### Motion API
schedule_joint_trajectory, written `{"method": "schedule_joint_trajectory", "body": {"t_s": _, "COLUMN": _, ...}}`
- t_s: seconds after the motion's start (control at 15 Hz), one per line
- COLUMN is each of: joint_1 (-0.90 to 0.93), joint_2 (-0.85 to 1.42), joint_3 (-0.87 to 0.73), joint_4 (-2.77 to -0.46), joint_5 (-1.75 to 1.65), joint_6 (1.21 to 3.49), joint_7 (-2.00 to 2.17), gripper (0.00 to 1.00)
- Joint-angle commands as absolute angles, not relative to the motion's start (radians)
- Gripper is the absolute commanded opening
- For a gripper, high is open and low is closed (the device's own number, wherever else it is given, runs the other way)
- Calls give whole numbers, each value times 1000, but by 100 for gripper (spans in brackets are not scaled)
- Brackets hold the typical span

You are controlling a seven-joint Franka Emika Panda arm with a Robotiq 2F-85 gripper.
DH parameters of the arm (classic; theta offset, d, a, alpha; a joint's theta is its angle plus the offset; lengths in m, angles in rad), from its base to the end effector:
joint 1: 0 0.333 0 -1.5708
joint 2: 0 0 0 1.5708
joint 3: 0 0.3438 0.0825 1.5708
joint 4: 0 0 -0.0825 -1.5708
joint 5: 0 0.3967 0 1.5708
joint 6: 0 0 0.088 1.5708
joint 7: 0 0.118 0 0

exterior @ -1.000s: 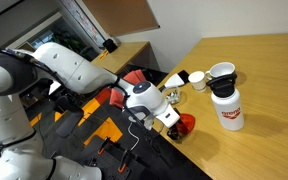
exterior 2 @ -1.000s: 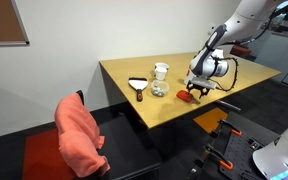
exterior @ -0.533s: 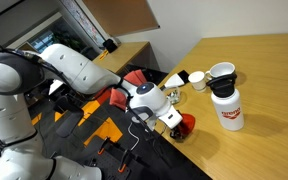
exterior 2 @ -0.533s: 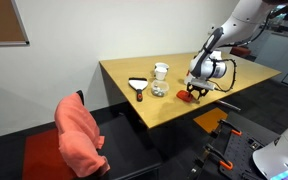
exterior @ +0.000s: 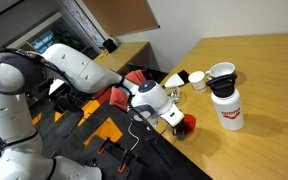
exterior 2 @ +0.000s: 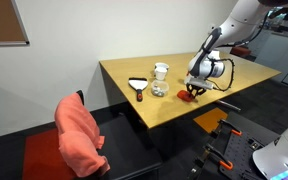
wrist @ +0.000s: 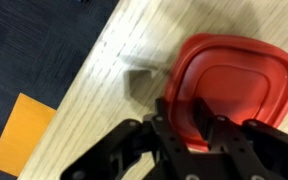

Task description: Uncover the lunchbox, pour the sweets in the cup into it, and then cover it

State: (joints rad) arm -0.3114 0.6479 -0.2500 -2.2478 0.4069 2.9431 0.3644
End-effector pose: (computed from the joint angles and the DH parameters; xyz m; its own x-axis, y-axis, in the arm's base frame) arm 0.4424 -0.3194 0.0924 0.2969 -0.9490 0.1056 -0.9543 -0.2988 -0.0016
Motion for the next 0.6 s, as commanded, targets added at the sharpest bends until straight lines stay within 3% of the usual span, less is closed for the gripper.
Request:
{"method": "schedule_joint_trajectory", "body": {"t_s": 0.0, "joint_1": -296, "joint_2": 654, "joint_3": -266, "joint_4": -2223, "joint_5": 402, "joint_6": 2892, "joint_7": 396, "gripper": 2}}
{"method": "schedule_joint_trajectory", "body": {"t_s": 0.13, "joint_1": -295, "joint_2": 655, "joint_3": -268, "joint_4": -2218, "joint_5": 401, "joint_6": 2884, "joint_7": 397, "gripper": 6}}
{"method": "schedule_joint_trajectory", "body": {"t_s": 0.53, "joint_1": -276, "joint_2": 622, "joint_3": -275, "joint_4": -2248, "joint_5": 400, "joint_6": 2911, "joint_7": 395, "gripper": 6}}
